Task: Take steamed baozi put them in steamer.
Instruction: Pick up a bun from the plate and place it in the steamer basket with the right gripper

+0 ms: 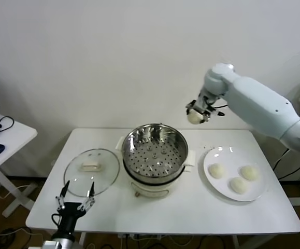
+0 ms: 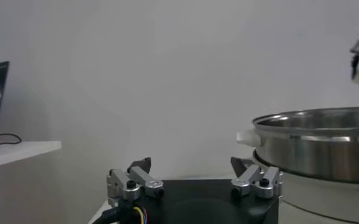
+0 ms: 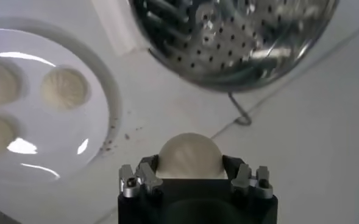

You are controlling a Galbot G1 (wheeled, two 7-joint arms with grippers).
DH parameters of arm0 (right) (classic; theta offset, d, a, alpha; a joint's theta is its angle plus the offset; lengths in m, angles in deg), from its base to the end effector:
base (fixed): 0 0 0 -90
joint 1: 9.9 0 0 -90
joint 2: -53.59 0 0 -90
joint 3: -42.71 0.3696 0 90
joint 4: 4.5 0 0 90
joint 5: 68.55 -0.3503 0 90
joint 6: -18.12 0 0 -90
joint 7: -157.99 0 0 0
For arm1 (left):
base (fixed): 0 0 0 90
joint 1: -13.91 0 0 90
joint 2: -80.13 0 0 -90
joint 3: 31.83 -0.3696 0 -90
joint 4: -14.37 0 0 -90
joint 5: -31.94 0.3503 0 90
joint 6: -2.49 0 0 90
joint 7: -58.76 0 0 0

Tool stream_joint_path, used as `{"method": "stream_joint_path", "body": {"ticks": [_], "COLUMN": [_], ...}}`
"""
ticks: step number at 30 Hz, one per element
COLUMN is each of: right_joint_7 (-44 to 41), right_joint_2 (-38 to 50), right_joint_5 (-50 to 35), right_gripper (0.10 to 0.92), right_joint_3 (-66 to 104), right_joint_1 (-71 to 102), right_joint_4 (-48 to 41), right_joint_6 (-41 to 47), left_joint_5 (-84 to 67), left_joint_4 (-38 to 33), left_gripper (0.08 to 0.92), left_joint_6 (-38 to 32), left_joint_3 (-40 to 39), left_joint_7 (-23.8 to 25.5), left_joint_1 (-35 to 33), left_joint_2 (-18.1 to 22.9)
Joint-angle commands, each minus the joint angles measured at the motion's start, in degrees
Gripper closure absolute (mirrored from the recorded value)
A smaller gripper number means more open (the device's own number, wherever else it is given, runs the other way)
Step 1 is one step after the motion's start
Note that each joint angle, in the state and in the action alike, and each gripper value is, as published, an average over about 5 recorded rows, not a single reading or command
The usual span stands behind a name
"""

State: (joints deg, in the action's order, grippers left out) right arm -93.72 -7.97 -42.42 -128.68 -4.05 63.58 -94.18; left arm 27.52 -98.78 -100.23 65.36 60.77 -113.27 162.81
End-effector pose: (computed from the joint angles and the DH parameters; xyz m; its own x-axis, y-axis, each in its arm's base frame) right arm 0.5949 0.0442 -0.0120 -0.3945 -0.0632 0.9167 -0.3934 -0.8900 -0.2306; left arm 0.1187 0.0695 -0.3723 -0.9999 -0.0079 0.0137 -0.0064 0.9948 0.1016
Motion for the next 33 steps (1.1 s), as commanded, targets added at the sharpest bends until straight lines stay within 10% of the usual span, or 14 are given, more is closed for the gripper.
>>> {"method": "stream_joint_path", "body": {"ticks": [1, 33], "right_joint_7": [-0.41, 2.51], "right_joint_2": [-7.02, -16.02], "right_joint_5": [2.61, 17.27], "right_gripper": [0.321, 0.319], "right_joint_3": [-5.25, -2.80], "right_joint_1": [-1.51, 10.91], "right_joint_4": [10.40, -7.91], "right_joint_6": [-1.71, -6.63], "left_joint_5": [0.09, -0.78], "left_joint_4": [-0.23, 0.45], "left_gripper": [0.177, 0.177], "left_joint_6": [-0.12, 0.27], "left_joint_3": [-0.12, 0.50], "left_joint_7": [-0.18, -1.31], "left_joint_1": [-0.52, -0.70], "left_joint_2": [-0.03, 0.03]}}
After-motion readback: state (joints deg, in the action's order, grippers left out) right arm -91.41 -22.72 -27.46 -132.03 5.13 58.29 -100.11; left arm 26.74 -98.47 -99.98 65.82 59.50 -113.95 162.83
